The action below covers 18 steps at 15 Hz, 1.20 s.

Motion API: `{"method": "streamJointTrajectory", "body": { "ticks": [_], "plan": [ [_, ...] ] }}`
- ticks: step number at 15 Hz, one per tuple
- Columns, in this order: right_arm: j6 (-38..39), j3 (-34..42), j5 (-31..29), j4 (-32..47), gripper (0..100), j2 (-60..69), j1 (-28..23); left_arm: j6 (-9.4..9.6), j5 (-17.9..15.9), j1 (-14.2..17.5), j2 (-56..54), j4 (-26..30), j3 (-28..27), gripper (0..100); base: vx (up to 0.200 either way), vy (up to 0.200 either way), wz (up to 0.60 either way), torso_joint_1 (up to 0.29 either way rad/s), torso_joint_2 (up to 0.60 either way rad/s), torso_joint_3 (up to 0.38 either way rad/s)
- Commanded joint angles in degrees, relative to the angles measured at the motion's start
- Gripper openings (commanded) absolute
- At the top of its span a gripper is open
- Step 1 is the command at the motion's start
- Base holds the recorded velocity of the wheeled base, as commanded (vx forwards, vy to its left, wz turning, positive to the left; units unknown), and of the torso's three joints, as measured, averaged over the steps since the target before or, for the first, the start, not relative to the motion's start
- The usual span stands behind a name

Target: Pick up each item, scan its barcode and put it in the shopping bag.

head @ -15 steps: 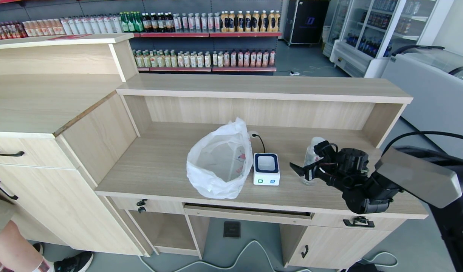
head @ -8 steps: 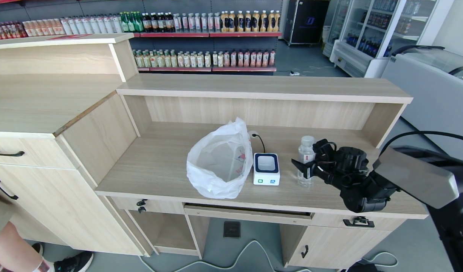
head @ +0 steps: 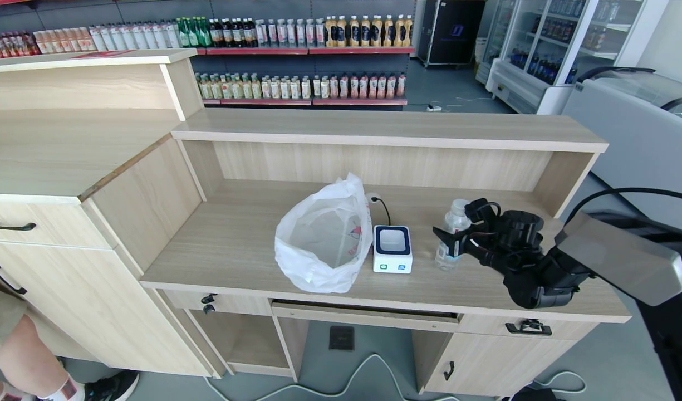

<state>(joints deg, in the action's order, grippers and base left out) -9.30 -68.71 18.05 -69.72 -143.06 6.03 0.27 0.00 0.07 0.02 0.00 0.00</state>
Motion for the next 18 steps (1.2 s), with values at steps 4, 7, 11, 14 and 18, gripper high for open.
{"method": "streamJointTrajectory", "body": {
  "ticks": [4, 7, 11, 14, 18],
  "plan": [
    [5.7, 7.97, 0.4, 3.45, 0, 13.07, -2.34, 0.0, 0.0, 0.01, -0.02, 0.0, 0.0, 100, 0.0, 0.0, 0.0, 0.0, 0.0, 0.0],
    [15.89, 11.23, 3.74, 13.2, 0, 28.45, -5.16, 0.0, 0.0, 0.01, -0.02, 0.0, 0.0, 100, 0.0, 0.0, 0.0, 0.0, 0.0, 0.0],
    [26.97, 11.49, 13.94, 23.14, 0, 42.42, -7.79, 0.0, 0.0, 0.01, -0.02, 0.0, 0.0, 100, 0.0, 0.0, 0.0, 0.0, 0.0, 0.0],
    [33.03, 11.67, 27.39, 24.98, 0, 49.19, -8.23, 0.0, 0.0, 0.01, -0.02, 0.0, 0.0, 100, 0.0, 0.0, 0.0, 0.0, 0.0, 0.0],
    [38.66, 11.93, 40.39, 24.98, 0, 55.34, -8.06, 0.0, 0.0, 0.01, -0.02, 0.0, 0.0, 100, 0.0, 0.0, 0.0, 0.0, 0.0, 0.0]
  ]
}}
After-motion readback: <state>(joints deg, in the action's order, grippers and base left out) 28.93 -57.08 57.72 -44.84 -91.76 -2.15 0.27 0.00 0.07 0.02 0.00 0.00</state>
